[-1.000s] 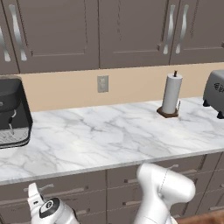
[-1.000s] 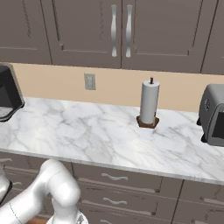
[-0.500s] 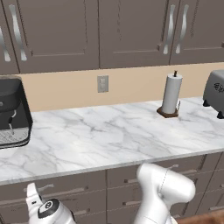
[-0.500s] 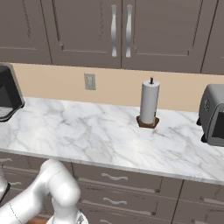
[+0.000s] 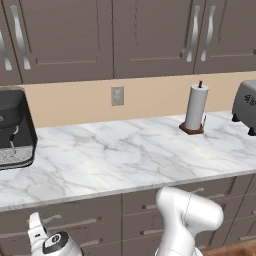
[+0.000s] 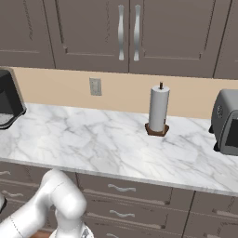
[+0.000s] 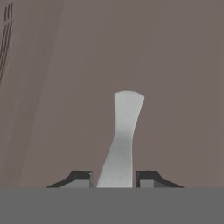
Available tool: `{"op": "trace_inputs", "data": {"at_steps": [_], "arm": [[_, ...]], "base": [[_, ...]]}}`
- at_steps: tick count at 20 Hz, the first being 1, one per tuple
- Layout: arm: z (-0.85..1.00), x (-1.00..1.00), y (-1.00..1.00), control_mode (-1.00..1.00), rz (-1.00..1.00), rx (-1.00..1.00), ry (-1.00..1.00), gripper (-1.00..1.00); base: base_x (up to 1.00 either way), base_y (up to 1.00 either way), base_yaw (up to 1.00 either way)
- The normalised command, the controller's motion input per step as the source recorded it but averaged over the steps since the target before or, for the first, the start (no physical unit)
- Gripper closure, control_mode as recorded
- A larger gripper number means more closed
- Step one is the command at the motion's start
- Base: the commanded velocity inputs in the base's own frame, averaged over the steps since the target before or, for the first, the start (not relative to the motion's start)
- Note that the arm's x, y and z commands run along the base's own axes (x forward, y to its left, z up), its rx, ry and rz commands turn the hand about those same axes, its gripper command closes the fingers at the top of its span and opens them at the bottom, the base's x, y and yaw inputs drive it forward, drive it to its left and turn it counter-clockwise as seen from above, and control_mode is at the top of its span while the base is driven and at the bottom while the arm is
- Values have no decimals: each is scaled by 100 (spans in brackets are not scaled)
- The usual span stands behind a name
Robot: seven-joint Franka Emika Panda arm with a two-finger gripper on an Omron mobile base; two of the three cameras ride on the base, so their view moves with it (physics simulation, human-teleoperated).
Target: Take the tongs from the drawer on the left and place them on the dining counter next to the tray containing the kebab skewer.
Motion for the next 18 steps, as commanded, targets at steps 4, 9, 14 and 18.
{"op": "trace_inputs", "data": {"at_steps": [4,9,14,18], "arm": [[-31,-100,0,-100,-1,7,0,100],[-25,-100,0,-100,-3,9,0,100],[-16,-100,0,-100,-6,12,0,100],[-16,-100,0,-100,-7,11,0,100]], "base": [[0,0,0],[0,0,0],[0,0,0],[0,0,0]]}}
